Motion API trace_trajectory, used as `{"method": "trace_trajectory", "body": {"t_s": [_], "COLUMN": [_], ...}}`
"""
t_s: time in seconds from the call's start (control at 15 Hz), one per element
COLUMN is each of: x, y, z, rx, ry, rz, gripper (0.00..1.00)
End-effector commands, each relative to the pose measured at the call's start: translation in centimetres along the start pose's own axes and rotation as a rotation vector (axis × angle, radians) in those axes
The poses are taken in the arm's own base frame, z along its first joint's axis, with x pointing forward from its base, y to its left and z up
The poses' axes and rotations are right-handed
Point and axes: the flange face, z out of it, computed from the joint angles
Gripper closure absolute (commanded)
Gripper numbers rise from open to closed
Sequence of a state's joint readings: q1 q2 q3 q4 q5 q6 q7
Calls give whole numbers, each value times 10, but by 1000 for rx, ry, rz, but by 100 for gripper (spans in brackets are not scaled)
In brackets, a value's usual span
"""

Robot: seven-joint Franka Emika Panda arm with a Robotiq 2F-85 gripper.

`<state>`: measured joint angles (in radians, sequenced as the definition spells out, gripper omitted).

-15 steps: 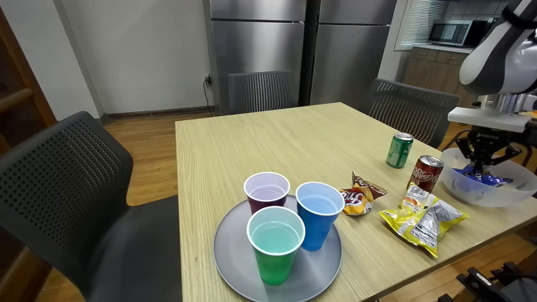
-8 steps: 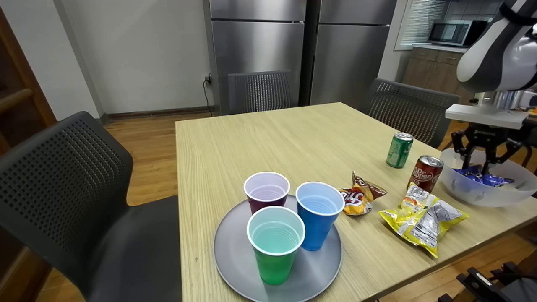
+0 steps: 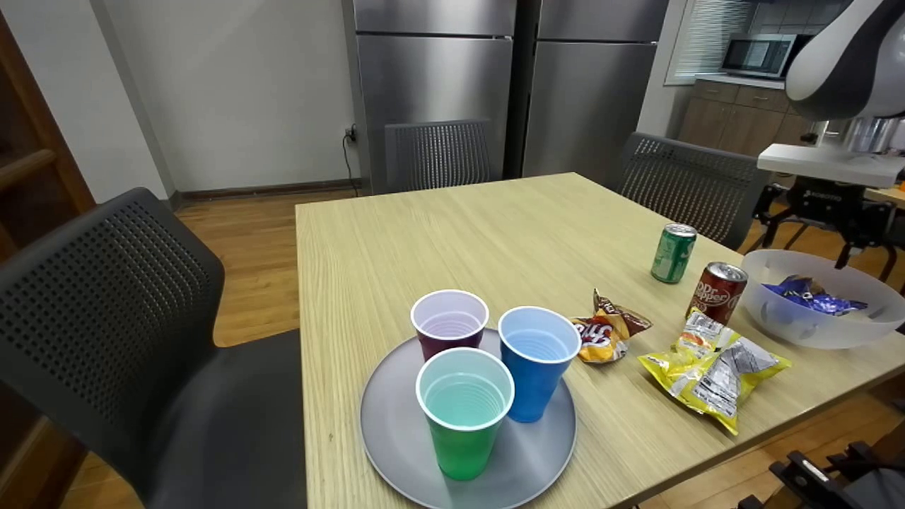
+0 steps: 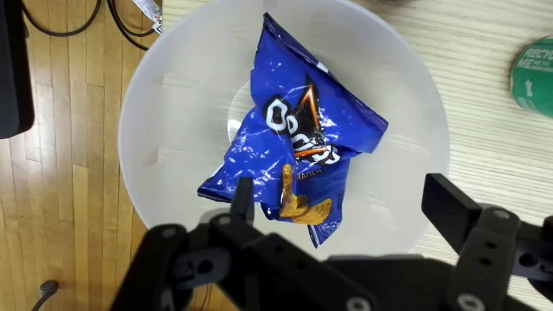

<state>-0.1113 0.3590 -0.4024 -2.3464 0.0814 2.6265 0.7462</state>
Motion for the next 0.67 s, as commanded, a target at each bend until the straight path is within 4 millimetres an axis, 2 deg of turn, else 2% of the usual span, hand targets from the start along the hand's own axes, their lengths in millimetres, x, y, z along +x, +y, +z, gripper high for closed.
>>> {"method": "trace_trajectory", "body": {"t_s": [0.0, 0.33, 0.6], "x": [-29, -64, -97], "y": [5, 2, 1], "z": [-34, -64, -75], "rx": [52, 87, 98], "ry": [21, 54, 58], "rz": [-58, -175, -265], "gripper": [0, 0, 0]}}
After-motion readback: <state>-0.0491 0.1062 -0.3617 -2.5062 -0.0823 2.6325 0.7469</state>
